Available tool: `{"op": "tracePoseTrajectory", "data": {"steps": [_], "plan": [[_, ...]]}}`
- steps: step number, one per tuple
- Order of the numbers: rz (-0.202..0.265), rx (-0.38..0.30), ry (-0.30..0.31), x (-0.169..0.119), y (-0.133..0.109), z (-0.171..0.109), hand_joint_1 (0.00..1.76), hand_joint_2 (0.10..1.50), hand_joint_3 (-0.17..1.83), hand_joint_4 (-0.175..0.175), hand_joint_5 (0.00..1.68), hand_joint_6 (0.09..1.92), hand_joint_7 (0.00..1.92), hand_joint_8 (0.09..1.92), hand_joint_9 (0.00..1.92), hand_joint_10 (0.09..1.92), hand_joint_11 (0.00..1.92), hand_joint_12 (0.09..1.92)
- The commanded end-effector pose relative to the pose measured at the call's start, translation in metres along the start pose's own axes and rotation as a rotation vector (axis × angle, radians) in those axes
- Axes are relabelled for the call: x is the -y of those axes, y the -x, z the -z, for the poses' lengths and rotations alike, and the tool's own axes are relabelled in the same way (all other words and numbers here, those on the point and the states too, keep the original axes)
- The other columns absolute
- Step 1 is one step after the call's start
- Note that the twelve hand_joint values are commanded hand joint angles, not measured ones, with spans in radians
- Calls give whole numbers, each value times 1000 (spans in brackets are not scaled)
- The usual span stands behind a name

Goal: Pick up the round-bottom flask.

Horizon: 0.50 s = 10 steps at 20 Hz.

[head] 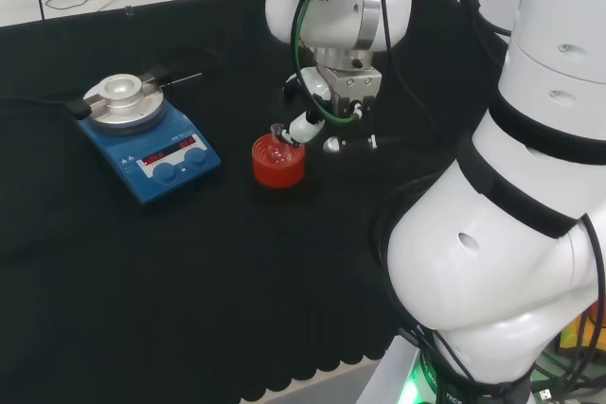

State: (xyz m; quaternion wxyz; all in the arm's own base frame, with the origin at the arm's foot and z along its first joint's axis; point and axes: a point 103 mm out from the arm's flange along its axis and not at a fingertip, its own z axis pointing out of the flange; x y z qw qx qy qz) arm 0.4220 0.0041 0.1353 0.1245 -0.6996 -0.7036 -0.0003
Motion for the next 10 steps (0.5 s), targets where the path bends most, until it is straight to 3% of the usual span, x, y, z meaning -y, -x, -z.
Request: {"op": "tracePoseTrajectory", "data": {"steps": [1, 10], "plan": [[16, -8, 4, -9, -2, -9, 942, 575, 666, -10, 611, 524, 281, 641, 496, 640, 84, 1405], [26, -16, 2, -18, -10, -21, 944, 575, 667, -12, 611, 560, 290, 645, 501, 640, 87, 1404]]}}
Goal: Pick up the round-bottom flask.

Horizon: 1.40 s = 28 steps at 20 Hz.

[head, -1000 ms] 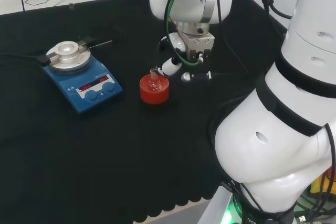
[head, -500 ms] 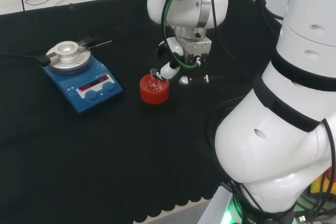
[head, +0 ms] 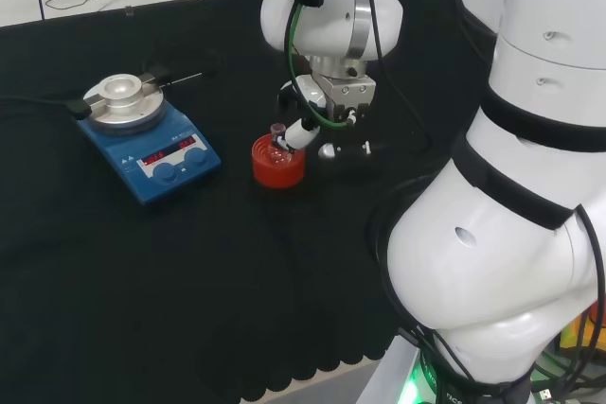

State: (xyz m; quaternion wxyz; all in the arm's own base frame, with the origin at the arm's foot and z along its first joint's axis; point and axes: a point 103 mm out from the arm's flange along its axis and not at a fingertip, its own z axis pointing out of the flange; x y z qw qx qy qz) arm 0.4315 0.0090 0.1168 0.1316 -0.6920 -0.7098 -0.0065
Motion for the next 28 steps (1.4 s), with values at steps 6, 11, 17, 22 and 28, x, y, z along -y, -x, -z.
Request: {"op": "tracePoseTrajectory", "data": {"steps": [6, 11, 17, 22, 28], "plan": [[11, 2, 0, -6, -12, -6, 944, 575, 668, -13, 613, 587, 297, 648, 509, 640, 91, 1403], [16, 3, 1, -5, -12, -7, 944, 575, 669, -14, 608, 612, 303, 651, 513, 637, 96, 1403], [12, 2, 8, -4, 0, -4, 943, 576, 670, -18, 671, 649, 309, 653, 517, 638, 102, 1402], [19, 12, 6, -8, -8, -8, 947, 578, 669, -32, 819, 724, 323, 658, 536, 641, 118, 1402], [21, 16, 2, -11, -10, -12, 956, 580, 666, -48, 878, 772, 331, 659, 555, 636, 146, 1393]]}}
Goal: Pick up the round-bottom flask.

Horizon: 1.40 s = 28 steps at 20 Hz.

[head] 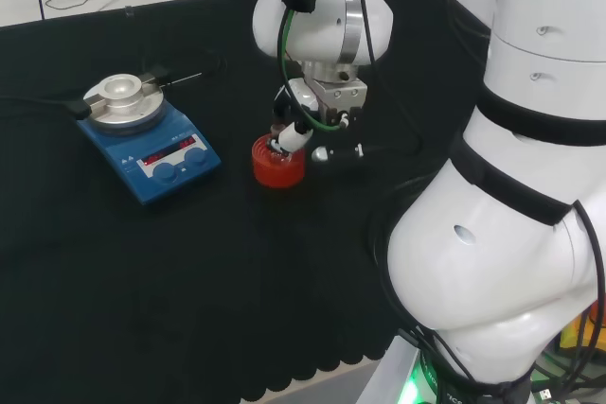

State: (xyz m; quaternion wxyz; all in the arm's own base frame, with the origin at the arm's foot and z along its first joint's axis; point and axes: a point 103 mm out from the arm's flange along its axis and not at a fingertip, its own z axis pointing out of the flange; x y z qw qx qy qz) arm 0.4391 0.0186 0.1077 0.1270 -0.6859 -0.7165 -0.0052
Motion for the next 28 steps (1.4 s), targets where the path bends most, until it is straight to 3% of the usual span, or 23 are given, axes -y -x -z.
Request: {"op": "tracePoseTrajectory", "data": {"steps": [1, 15, 28], "plan": [[2, 5, -1, -1, -2, -3, 957, 581, 665, -48, 878, 775, 331, 659, 556, 634, 147, 1392], [-11, 20, 11, -1, 6, 6, 972, 625, 659, -69, 997, 802, 348, 662, 597, 625, 206, 1375], [-15, 23, -18, 0, 14, 5, 981, 602, 660, -65, 845, 858, 309, 653, 587, 607, 204, 1371]]}}
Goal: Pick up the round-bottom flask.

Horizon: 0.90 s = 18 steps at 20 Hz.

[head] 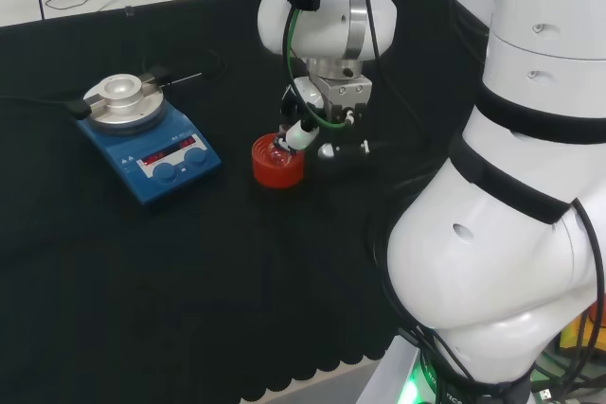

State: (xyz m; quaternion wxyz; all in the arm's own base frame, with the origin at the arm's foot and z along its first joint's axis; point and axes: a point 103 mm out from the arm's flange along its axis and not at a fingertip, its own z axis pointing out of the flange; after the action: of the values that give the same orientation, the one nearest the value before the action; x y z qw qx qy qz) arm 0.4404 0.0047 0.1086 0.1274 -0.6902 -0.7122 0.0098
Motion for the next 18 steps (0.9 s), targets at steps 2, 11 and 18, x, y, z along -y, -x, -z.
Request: {"op": "tracePoseTrajectory", "data": {"steps": [2, 11, 18], "plan": [[2, 1, 7, 0, 0, 2, 981, 600, 661, -66, 867, 869, 306, 653, 584, 607, 202, 1371], [7, 5, -10, 1, 2, 1, 976, 592, 669, -69, 930, 858, 314, 664, 584, 615, 203, 1375], [6, 8, -19, 0, 3, -1, 970, 590, 668, -69, 925, 854, 314, 664, 584, 615, 202, 1374]]}}
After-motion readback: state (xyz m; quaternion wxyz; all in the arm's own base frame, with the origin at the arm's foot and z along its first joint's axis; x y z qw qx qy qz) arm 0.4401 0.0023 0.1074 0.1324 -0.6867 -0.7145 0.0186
